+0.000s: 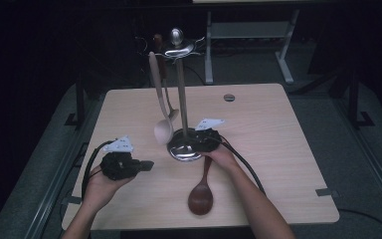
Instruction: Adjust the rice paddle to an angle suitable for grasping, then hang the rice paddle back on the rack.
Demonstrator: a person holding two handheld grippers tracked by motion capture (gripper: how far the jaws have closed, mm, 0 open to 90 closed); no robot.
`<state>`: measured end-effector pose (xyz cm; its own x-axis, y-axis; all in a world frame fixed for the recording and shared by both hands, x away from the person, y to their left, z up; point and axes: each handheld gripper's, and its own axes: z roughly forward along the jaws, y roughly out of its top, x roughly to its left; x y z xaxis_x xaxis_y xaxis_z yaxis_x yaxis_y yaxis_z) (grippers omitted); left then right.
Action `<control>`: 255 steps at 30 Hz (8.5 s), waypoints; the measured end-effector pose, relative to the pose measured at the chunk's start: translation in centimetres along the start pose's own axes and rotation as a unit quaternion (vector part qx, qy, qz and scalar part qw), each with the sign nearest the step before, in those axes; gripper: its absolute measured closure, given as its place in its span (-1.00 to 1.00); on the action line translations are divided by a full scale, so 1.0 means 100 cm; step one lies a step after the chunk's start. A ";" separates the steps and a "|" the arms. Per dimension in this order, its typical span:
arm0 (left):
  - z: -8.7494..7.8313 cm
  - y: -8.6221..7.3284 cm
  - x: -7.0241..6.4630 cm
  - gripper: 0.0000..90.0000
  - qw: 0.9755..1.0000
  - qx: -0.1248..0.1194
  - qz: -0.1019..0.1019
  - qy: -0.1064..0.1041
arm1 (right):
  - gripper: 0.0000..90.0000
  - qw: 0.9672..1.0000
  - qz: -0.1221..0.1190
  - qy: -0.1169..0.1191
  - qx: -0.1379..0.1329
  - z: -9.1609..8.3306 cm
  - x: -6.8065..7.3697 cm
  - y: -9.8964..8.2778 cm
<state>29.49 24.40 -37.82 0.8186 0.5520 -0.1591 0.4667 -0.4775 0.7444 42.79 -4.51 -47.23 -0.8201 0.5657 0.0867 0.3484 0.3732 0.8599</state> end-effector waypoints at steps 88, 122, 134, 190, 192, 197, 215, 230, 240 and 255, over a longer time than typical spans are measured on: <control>0.034 -0.031 0.002 0.88 0.998 0.045 -0.025 -0.023 | 0.84 0.987 -0.063 0.133 0.061 -0.073 0.113 -0.046; 0.116 0.019 -0.024 0.51 0.974 0.225 0.016 -0.001 | 0.09 0.997 -0.025 0.042 0.055 -0.141 0.072 -0.068; 0.118 0.016 -0.019 0.64 0.970 0.242 0.022 0.004 | 0.10 0.997 -0.023 0.039 0.055 -0.140 0.070 -0.068; 0.042 0.034 -0.016 0.75 0.999 0.009 0.007 -0.049 | 0.12 0.998 -0.012 0.036 0.042 -0.141 0.066 -0.065; 0.040 0.034 -0.017 0.75 0.999 -0.013 0.004 -0.049 | 0.12 0.999 -0.010 0.034 0.039 -0.141 0.065 -0.064; 0.036 0.036 -0.023 0.75 0.998 -0.059 0.009 -0.033 | 0.12 0.999 -0.002 0.027 0.029 -0.144 0.064 -0.061; 0.053 0.039 -0.040 0.75 0.996 -0.086 0.021 -0.019 | 0.18 0.998 0.043 0.028 -0.041 -0.154 0.074 -0.018; 0.053 0.042 -0.047 0.75 0.994 -0.109 0.023 0.003 | 0.22 0.992 0.062 0.054 -0.098 -0.139 0.090 0.026; 0.046 0.041 -0.046 0.75 0.991 -0.127 0.023 0.022 | 0.31 0.989 0.070 0.066 -0.110 -0.119 0.098 0.043; 0.044 0.040 -0.046 0.74 0.990 -0.140 0.020 0.028 | 0.67 0.987 0.072 0.069 -0.126 -0.114 0.101 0.048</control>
<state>29.08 16.94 -36.95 0.8110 0.5772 -0.0955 0.3170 -0.2965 0.9009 30.99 -5.35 -36.47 -0.8300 0.4878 0.2704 0.3565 0.0912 0.9298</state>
